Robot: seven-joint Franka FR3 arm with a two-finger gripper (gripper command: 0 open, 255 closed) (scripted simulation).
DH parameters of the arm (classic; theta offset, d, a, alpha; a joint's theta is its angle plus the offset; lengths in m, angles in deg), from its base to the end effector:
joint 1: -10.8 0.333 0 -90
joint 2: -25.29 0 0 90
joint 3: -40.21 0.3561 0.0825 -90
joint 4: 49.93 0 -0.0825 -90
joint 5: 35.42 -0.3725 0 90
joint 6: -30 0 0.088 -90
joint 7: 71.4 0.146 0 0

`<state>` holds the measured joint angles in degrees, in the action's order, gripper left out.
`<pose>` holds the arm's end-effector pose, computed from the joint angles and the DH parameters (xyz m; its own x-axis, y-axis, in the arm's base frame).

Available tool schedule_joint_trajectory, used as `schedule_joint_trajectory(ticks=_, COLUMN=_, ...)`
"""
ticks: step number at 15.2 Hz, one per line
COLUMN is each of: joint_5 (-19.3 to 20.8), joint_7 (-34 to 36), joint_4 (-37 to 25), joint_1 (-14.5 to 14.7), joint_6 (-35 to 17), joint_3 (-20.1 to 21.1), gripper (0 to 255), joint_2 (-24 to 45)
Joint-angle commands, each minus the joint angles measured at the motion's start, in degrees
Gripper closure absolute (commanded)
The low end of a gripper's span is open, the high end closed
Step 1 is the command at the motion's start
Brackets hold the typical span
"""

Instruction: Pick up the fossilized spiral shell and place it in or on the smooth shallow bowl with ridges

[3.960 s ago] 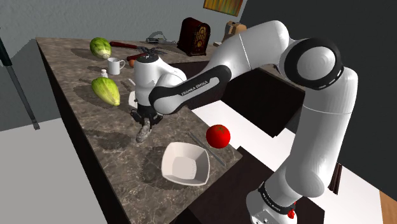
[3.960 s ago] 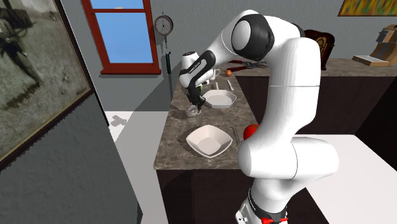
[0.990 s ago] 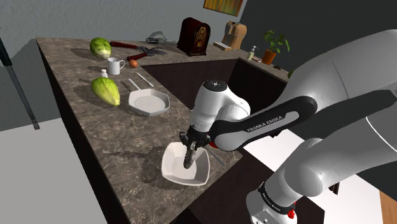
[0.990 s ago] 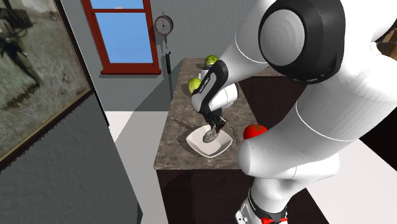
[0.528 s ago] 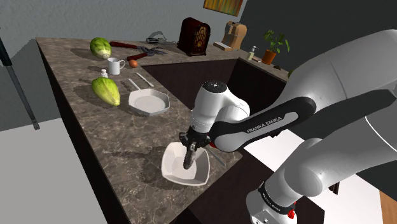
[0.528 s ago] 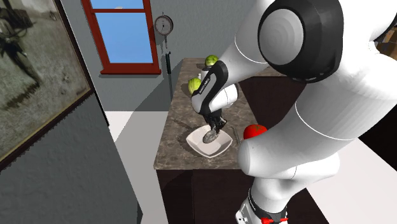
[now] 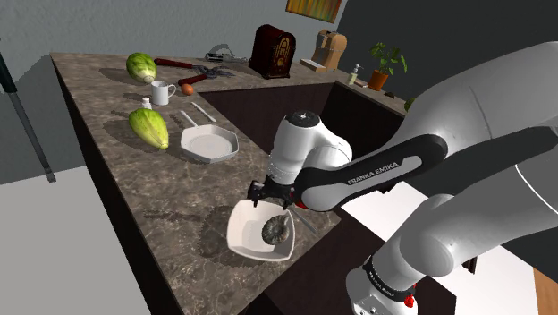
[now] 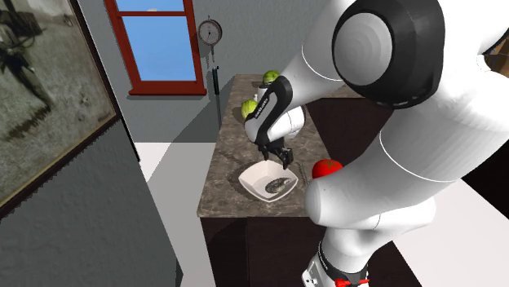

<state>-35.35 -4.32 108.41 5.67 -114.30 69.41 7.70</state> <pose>0.3393 0.1393 0.3075 0.7134 -0.6854 0.1460 -0.6961 -0.7171 0.0351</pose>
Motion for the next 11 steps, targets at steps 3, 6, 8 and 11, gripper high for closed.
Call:
schedule_joint_trajectory(ticks=3, joint_5=-3.55, joint_7=-2.47, joint_4=-1.91, joint_1=2.82, joint_6=8.43, joint_3=-1.82, gripper=0, joint_2=-6.72)
schedule_joint_trajectory(ticks=6, joint_5=-3.53, joint_7=-2.45, joint_4=-1.90, joint_1=2.87, joint_6=8.43, joint_3=-1.87, gripper=0, joint_2=-6.72)
schedule_joint_trajectory(ticks=8, joint_5=-3.52, joint_7=-2.44, joint_4=-1.91, joint_1=2.86, joint_6=8.43, joint_3=-1.87, gripper=0, joint_2=-6.71)
schedule_joint_trajectory(ticks=11, joint_5=-3.52, joint_7=-2.44, joint_4=-1.91, joint_1=2.86, joint_6=8.43, joint_3=-1.87, gripper=0, joint_2=-6.71)
